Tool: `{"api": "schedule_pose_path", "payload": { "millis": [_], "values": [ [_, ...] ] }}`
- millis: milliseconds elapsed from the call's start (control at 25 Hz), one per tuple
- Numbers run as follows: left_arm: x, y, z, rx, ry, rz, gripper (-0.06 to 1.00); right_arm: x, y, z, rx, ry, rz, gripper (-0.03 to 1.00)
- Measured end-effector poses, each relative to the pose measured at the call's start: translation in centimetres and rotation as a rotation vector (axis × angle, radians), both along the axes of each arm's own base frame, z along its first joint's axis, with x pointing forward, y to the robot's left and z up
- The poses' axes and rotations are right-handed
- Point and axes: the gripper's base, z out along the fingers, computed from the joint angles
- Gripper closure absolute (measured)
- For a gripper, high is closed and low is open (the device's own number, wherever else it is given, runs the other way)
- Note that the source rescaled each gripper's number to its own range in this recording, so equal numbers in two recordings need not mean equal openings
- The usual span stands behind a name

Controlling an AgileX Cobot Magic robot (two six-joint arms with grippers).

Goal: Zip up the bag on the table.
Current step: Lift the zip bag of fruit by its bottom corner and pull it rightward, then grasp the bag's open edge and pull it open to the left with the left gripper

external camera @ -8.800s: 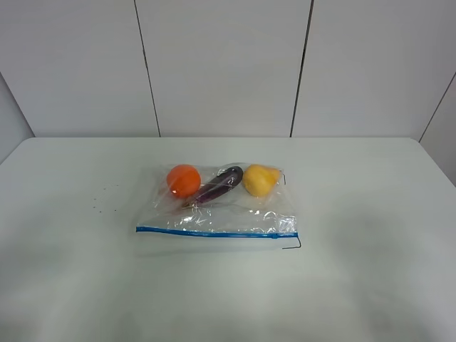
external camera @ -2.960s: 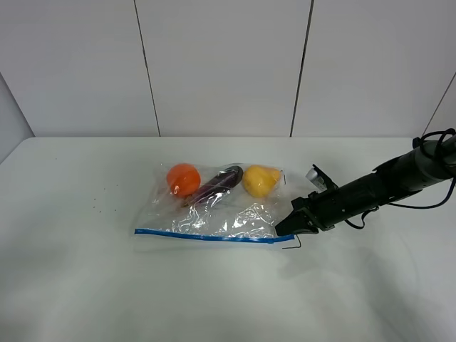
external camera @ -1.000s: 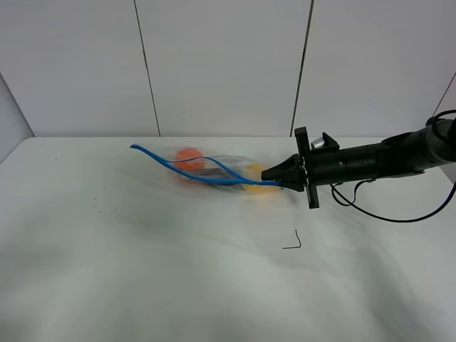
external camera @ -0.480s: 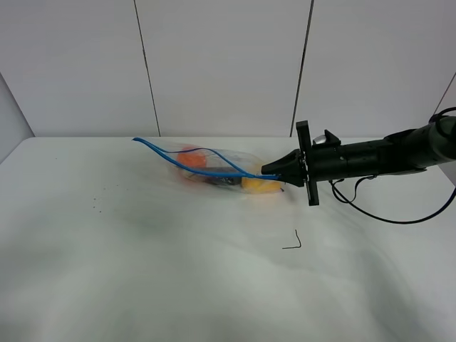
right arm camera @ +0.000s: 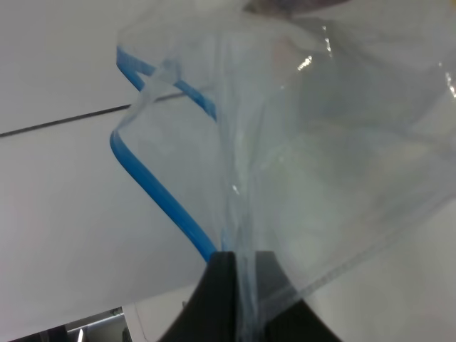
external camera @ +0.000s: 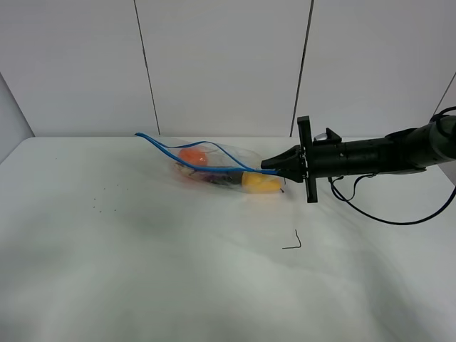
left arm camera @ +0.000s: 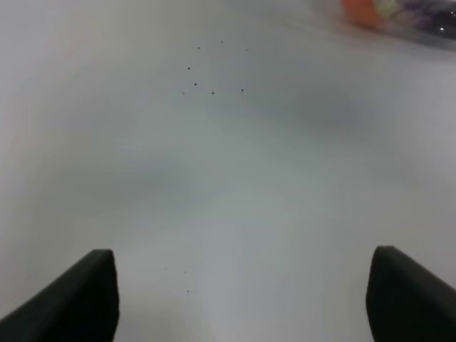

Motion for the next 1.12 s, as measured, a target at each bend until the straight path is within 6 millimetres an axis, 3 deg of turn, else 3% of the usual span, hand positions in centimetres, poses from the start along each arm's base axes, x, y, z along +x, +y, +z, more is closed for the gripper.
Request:
{"api": "schedule_pose_path", "payload": {
  "millis": [240, 280, 320, 400, 560, 680, 800, 1120],
  "values": [
    [0.2, 0.0, 3.3, 0.000, -0.052, 0.000, -0.01, 0.0, 0.0, 0.0, 0.001, 0.000, -0.002, 0.96],
    [0.8, 0.0, 4.9, 0.000, -0.056, 0.000, -0.01, 0.0, 0.0, 0.0, 0.001, 0.000, -0.002, 0.96],
    [2.0, 0.0, 7.3, 0.009, -0.059, -0.004, -0.01, 0.0, 0.0, 0.0, 0.001, 0.000, -0.002, 0.96],
    [4.1, 0.0, 10.0, 0.033, -0.036, -0.016, -0.01, 0.0, 0.0, 0.0, 0.001, 0.000, -0.002, 0.96],
    [9.2, -0.1, 14.5, 0.132, -0.005, -0.066, -0.01, 0.0, 0.0, 0.0, 0.001, 0.000, -0.002, 0.96],
    [13.4, -0.1, 16.5, 0.246, -0.005, -0.123, -0.01, 0.0, 0.0, 0.0, 0.002, 0.000, -0.002, 0.96],
    [17.4, -0.1, 17.1, 0.429, -0.005, -0.214, -0.01, 0.0, 0.0, 0.0, 0.002, 0.001, -0.002, 0.96],
    [25.8, -1.0, 13.8, 0.964, -0.007, -0.564, -0.01, 0.0, 0.0, 0.0, 0.002, 0.003, -0.003, 0.96]
  ]
}}
